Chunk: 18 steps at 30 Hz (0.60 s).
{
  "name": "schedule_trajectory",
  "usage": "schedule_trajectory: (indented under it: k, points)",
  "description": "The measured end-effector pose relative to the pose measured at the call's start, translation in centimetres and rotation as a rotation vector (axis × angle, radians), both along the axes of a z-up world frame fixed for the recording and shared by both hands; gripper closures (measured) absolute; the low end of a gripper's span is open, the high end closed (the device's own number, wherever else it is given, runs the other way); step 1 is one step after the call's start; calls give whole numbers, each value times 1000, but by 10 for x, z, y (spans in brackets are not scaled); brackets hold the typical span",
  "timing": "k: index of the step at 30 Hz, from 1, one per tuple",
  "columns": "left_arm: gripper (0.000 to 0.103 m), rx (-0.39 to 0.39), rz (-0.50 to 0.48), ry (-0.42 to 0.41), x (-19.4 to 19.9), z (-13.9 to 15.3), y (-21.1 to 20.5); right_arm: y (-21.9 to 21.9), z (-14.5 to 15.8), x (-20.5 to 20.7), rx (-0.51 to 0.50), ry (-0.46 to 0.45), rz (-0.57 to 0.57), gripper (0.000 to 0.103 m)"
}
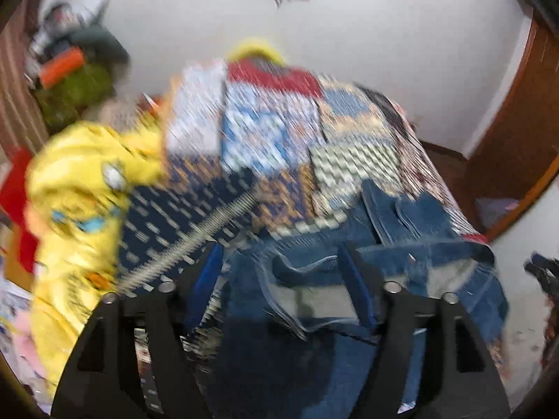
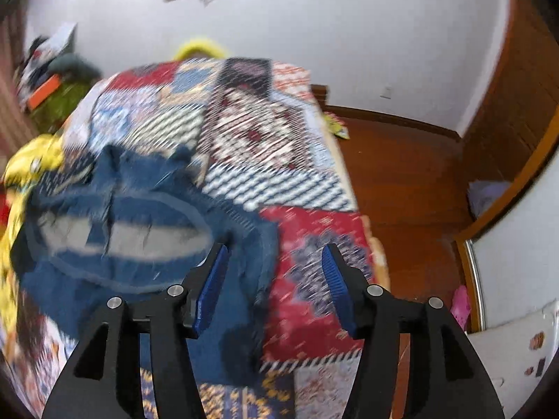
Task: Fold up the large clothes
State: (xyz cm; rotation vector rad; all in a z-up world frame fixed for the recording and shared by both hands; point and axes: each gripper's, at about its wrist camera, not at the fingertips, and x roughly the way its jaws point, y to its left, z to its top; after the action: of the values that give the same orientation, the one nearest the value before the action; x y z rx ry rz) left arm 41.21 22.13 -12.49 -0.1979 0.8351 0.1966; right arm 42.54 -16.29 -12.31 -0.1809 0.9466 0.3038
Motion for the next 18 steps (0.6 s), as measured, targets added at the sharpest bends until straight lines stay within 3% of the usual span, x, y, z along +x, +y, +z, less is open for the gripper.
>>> schedule_trajectory:
  k: [3, 6, 12, 16, 18]
  points:
    - [34, 99, -44, 12, -9, 4, -10, 19, -10, -16, -8, 16, 60, 49]
    - [34, 163, -114, 65, -20, -11, -25, 39, -22, -30, -4, 35, 121, 47]
    - [33, 139, -220, 203, -35, -69, -51, 67, -53, -45, 25, 113, 191, 45]
    - [33, 149, -231, 263, -31, -101, -63, 88, -78, -44, -13, 151, 210, 44]
    - [24, 177, -223, 237, -25, -110, -65, 95, -88, -37, -16, 159, 185, 33]
